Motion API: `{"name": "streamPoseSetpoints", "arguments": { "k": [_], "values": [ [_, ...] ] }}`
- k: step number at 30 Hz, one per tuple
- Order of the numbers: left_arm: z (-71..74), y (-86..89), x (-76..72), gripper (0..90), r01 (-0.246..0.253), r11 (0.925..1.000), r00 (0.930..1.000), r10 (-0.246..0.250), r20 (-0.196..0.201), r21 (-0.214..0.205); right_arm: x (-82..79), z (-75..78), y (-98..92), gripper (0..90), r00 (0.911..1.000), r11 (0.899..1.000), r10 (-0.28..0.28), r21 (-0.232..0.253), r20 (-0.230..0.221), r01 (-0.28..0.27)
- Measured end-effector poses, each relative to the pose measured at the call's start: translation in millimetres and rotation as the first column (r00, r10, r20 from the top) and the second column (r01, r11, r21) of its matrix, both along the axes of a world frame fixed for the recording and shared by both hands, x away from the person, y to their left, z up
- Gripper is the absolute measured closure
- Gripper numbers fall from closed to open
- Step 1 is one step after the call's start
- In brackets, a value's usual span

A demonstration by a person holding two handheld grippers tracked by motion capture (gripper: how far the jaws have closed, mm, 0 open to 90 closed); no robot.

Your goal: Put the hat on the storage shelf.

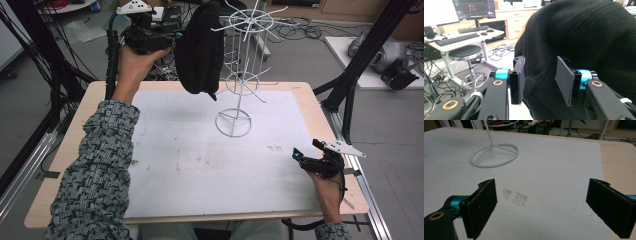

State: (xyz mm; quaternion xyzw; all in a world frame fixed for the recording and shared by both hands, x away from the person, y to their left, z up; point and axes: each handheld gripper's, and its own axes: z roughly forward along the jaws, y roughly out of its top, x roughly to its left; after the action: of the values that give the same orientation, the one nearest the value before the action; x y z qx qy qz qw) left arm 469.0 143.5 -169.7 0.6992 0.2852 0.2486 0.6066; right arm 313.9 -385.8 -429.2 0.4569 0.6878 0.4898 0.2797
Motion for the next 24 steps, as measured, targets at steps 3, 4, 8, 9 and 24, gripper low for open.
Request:
{"name": "streamPoseSetpoints", "arguments": {
  "k": [3,4,8,9,24],
  "values": [
    [0.6,3.8,-1.4,58.0,-0.006,1.0000,1.0000,0.006,-0.004,0.000,-0.1,0.0,0.4,9.0,1.0000,1.000,0.000,0.000,-0.003,0.000],
    [0.8,5.0,-2.3,57.6,-0.011,0.9999,0.9999,0.011,-0.002,-0.003,-0.1,0.0,0.6,9.0,1.0000,1.000,0.002,0.001,-0.004,-0.002],
    [1.2,11.9,-8.1,56.3,-0.023,0.9997,0.9997,0.023,0.009,-0.005,-0.2,0.1,0.6,9.0,1.0000,1.000,0.001,0.000,0.000,-0.001],
    [1.0,14.3,-10.1,55.8,-0.026,0.9996,0.9996,0.026,0.011,-0.006,-0.3,0.1,0.7,9.0,1.0000,1.000,0.001,0.002,-0.003,-0.001],
    [-15.3,60.4,-67.9,40.7,-0.162,0.9839,0.9868,0.162,0.012,0.074,2.8,3.6,3.8,9.0,0.9999,1.000,-0.002,0.017,0.015,0.002]
  ]
}}
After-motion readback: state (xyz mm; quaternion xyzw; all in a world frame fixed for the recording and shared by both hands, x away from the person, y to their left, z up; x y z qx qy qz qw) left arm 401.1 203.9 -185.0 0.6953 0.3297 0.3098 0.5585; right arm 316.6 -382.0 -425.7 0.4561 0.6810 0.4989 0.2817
